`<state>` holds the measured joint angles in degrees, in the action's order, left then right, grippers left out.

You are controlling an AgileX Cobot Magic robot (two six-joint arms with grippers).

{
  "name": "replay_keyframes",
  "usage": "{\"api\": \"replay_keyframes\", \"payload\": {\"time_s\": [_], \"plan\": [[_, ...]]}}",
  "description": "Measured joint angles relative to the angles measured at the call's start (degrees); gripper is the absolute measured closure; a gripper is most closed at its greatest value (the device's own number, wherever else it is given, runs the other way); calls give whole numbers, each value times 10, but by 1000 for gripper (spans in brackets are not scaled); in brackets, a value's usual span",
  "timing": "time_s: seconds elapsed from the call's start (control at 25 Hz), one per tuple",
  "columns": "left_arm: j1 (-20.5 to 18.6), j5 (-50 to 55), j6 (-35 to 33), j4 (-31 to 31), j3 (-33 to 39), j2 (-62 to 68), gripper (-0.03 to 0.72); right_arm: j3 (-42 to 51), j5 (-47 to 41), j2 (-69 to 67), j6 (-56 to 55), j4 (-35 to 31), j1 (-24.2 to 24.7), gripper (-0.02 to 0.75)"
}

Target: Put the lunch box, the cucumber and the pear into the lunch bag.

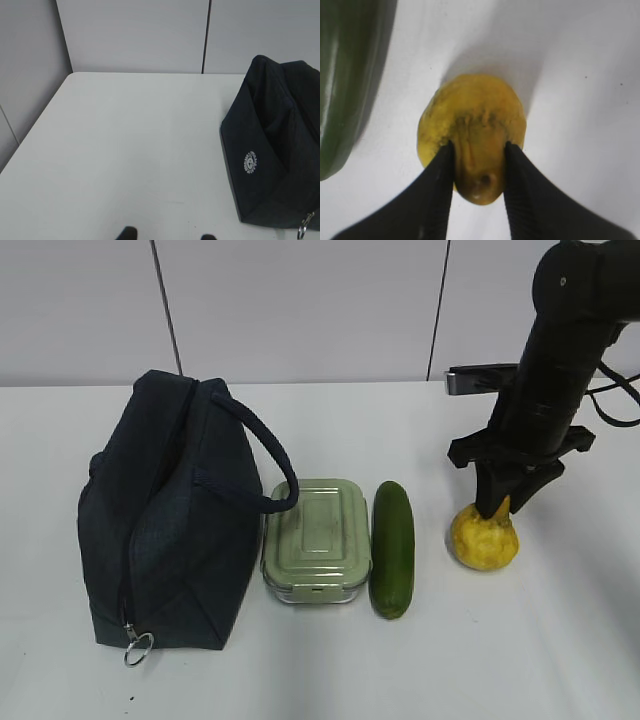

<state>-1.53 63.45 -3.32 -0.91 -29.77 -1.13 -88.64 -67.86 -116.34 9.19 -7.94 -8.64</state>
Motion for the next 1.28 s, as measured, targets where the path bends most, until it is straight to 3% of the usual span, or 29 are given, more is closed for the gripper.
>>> {"api": "replay_keyframes", "payload": {"time_s": [0.56, 0.76, 1.04, 1.28], "plan": [[0, 0, 0, 0, 0, 0, 442, -104, -18, -1, 3, 1, 0, 491], [0, 0, 0, 9, 0, 4, 442, -137, -21, 0, 3, -33, 0, 492], [0, -25, -10, 131, -1, 103, 442, -158, -22, 25, 10, -113, 0, 493], [0, -168, -163, 332, -5, 232, 439, -159, -25, 34, 34, -196, 0, 493]]}}
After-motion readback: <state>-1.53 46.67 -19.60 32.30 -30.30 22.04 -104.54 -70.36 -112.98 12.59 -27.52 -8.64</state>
